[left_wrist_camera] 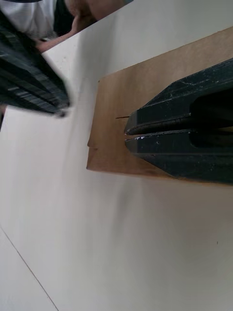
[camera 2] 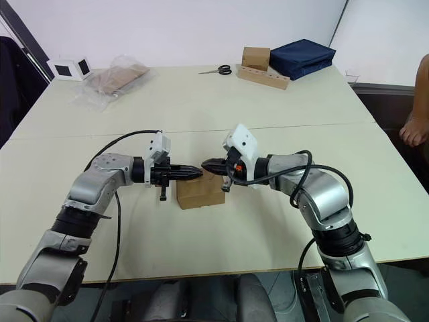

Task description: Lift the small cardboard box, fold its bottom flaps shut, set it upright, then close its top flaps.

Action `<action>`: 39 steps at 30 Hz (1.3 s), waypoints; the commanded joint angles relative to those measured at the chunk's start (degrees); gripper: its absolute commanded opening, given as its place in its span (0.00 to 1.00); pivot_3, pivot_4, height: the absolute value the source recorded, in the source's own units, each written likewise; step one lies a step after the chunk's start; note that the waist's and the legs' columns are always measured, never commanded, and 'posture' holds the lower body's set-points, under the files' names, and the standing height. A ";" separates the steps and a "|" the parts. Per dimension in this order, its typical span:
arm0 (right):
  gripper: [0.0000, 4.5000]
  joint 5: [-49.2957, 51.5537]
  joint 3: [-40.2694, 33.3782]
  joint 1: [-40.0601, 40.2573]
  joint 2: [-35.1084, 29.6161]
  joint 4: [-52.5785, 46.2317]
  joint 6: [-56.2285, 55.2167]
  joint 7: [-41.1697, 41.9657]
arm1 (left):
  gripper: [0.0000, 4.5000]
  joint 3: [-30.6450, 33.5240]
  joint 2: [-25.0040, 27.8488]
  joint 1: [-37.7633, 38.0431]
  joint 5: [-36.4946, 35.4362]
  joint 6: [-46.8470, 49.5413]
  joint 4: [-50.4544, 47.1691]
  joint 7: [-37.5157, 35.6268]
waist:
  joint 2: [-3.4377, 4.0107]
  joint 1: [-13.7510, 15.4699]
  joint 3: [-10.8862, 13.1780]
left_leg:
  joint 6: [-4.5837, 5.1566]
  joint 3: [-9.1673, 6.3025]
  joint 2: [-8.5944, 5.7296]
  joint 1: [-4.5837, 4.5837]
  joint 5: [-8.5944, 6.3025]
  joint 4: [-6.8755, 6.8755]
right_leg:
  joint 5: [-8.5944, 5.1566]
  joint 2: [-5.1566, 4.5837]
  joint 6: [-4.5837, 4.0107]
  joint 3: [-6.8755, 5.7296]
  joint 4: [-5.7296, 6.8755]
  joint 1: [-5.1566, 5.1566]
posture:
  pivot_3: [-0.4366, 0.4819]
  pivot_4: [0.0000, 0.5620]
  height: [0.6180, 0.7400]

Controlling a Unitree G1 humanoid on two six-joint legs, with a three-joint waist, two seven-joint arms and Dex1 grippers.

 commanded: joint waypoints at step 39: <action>0.00 16.06 -23.88 13.09 -32.73 -9.77 5.23 16.95 | 0.02 37.88 20.91 30.10 -24.92 23.92 -39.27 13.45 | -0.02 0.05 0.05 | 0.08 0.06 0.05 0.01 -0.05 -0.05 | -0.01 -0.02 -0.01 0.02 -0.11 0.03 | 0.48 0.27 1.00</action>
